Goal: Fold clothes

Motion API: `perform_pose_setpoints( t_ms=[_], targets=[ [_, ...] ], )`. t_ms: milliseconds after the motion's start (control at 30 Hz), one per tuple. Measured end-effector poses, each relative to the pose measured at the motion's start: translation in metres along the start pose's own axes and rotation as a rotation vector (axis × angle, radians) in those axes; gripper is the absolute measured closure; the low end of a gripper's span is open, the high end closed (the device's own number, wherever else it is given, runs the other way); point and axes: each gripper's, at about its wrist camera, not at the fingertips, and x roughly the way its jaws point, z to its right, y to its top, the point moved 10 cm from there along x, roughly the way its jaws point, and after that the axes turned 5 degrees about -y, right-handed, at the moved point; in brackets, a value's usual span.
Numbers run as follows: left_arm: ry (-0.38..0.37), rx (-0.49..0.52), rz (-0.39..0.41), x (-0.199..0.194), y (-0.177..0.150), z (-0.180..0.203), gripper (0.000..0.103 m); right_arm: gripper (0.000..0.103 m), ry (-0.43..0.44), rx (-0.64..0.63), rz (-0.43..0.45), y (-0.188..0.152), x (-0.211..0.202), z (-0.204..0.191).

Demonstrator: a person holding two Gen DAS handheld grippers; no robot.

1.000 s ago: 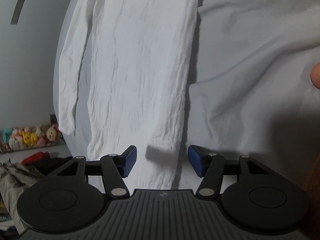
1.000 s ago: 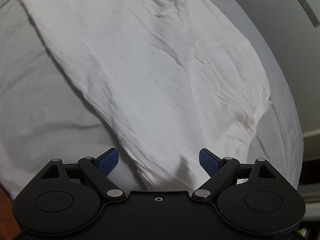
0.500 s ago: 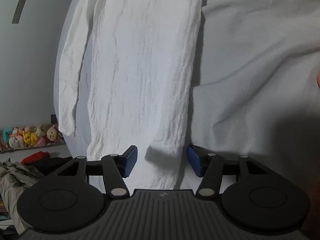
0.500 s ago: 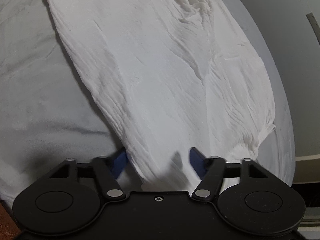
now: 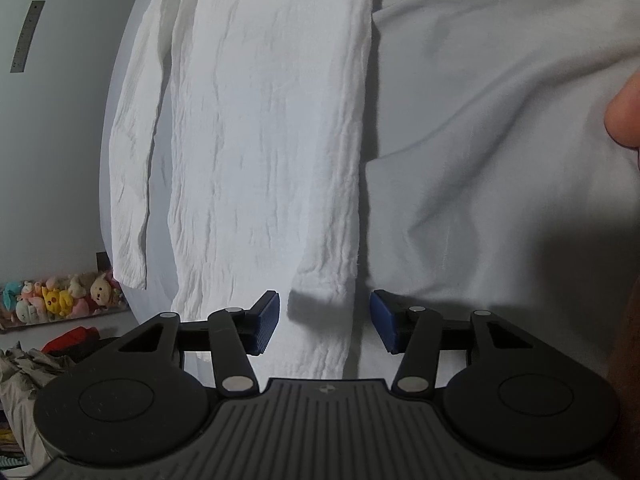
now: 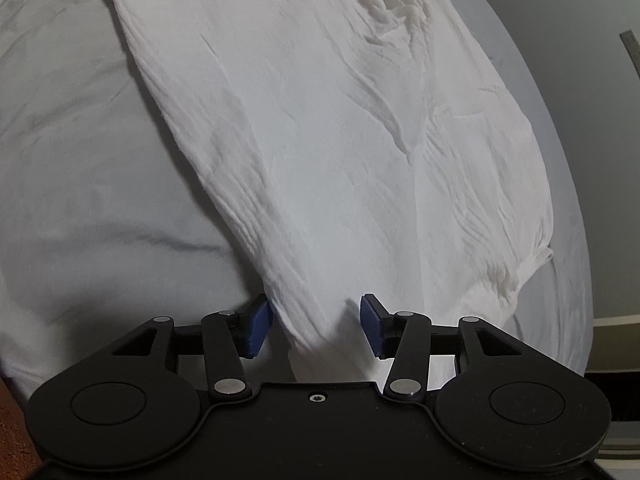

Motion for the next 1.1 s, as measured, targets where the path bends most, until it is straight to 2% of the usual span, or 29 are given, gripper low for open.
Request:
perform_pose_setpoints(
  t_ms=[167,267,333,400,567,700,933,1100],
  targets=[
    [0.017,-0.016,0.026,0.004,-0.001,-0.006,0.054,0.057,0.001,0.003,0.004,0.001,-0.003,0.000],
    [0.005,-0.061,0.038,0.007,-0.005,-0.013,0.054,0.056,0.003,0.005,0.016,0.004,-0.006,-0.001],
    [-0.007,-0.066,0.054,0.007,-0.006,-0.013,0.063,0.056,0.009,0.013,0.022,0.006,-0.007,-0.001],
    [-0.021,-0.063,0.066,0.008,-0.006,-0.013,0.079,0.057,0.019,0.014,0.021,0.007,-0.007,-0.003],
    [-0.053,-0.063,0.067,0.009,-0.006,-0.010,0.093,0.057,0.019,0.000,0.015,0.007,-0.005,-0.006],
    [-0.063,-0.014,0.059,0.005,-0.006,-0.004,0.094,0.057,0.022,-0.006,0.012,-0.001,-0.006,-0.004],
    [-0.059,-0.045,0.056,0.000,-0.010,-0.003,0.089,0.055,0.023,-0.041,0.021,-0.016,-0.015,-0.003],
    [-0.069,-0.042,0.054,0.000,-0.008,0.000,0.088,0.053,0.002,-0.117,0.000,-0.018,-0.007,-0.012]
  ],
)
